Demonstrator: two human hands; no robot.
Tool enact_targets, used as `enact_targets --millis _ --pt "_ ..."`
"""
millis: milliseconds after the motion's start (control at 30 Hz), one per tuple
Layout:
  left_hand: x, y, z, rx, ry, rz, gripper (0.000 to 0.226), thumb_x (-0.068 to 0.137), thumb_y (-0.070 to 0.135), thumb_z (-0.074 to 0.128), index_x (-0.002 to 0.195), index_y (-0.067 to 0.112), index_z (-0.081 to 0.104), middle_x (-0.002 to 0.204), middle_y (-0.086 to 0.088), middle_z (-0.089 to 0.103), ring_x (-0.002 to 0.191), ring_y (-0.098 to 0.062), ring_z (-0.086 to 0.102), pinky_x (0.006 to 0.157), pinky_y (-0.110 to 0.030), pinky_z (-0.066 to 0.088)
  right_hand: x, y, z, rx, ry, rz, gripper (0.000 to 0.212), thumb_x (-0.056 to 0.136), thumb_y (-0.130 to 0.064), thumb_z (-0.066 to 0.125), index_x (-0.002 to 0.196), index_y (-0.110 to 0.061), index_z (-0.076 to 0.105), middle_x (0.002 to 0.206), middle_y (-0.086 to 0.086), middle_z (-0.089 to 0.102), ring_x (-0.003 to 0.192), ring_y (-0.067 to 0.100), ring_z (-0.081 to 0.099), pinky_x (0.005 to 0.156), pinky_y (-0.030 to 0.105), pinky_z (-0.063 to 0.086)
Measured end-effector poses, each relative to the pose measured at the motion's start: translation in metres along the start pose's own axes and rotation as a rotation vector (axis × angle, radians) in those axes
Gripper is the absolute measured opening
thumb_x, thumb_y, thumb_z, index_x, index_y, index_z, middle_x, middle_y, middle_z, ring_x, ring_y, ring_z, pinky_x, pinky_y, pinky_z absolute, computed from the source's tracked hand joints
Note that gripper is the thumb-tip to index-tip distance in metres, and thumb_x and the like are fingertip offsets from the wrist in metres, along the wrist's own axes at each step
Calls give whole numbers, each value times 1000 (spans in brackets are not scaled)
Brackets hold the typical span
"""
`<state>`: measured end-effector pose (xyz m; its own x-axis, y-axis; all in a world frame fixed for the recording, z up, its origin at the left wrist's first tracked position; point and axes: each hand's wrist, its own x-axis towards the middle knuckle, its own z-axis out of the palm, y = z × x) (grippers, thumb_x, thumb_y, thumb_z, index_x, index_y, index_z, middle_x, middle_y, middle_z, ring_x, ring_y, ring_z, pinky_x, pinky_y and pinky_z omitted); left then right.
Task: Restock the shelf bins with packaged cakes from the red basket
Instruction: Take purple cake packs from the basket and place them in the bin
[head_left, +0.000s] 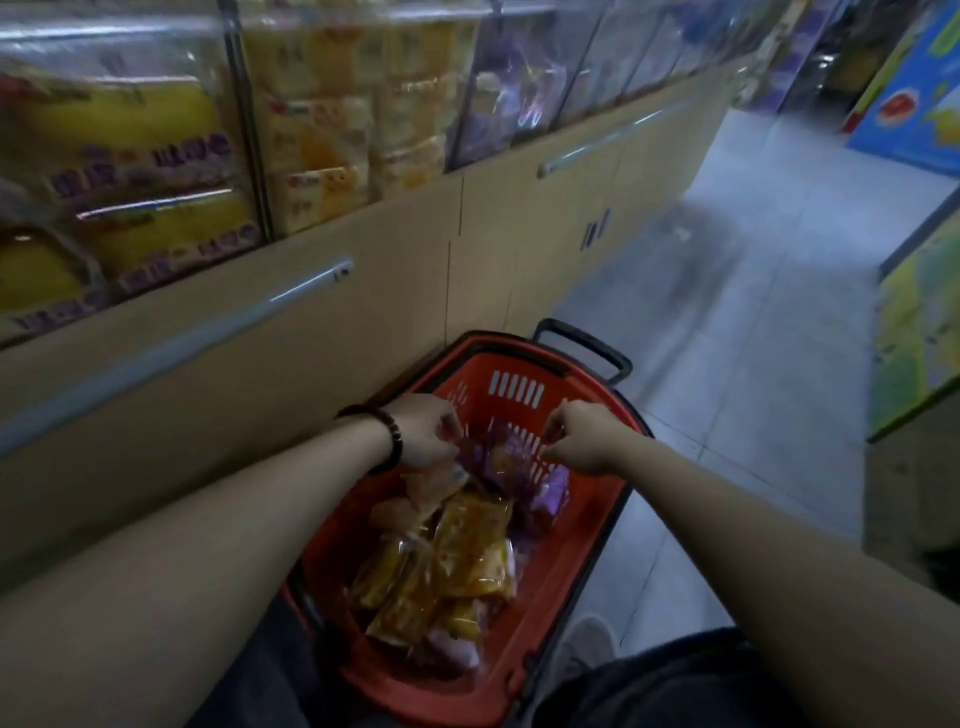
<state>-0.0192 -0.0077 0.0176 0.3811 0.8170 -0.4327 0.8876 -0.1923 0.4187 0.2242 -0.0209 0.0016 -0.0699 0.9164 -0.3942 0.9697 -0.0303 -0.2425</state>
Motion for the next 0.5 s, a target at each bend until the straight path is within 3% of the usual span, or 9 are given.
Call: enact_targets --millis 133,267,367,500 --pt "20 -7 1 75 -66 14 32 96 44 65 125 30 65 113 7 63 95 -13 57 78 -26 45 42 6 29 -151 -132 46 29 89 -26 74 112 -8 73 115 14 73 106 32 69 89 39 57" --pt "28 -8 4 84 -130 45 33 99 45 62 126 28 66 112 9 65 96 -10 56 77 -24 45 74 15 57 -337 -258 51 64 76 -33 89 131 -13 62 131 14 65 116 33 66 95 40 58" --pt "30 -9 12 83 -197 55 32 100 43 62 126 26 67 107 12 67 92 -8 59 67 -18 43 88 16 83 -374 -315 137 109 71 -47 90 160 -21 32 154 22 37 130 41 56 103 49 55" --pt "31 -10 16 107 -274 28 36 100 47 60 130 28 65 125 6 65 111 -15 62 86 -27 50 90 14 107 -422 -339 158 117 82 -58 80 167 -23 8 170 26 -2 142 45 45 107 51 51"
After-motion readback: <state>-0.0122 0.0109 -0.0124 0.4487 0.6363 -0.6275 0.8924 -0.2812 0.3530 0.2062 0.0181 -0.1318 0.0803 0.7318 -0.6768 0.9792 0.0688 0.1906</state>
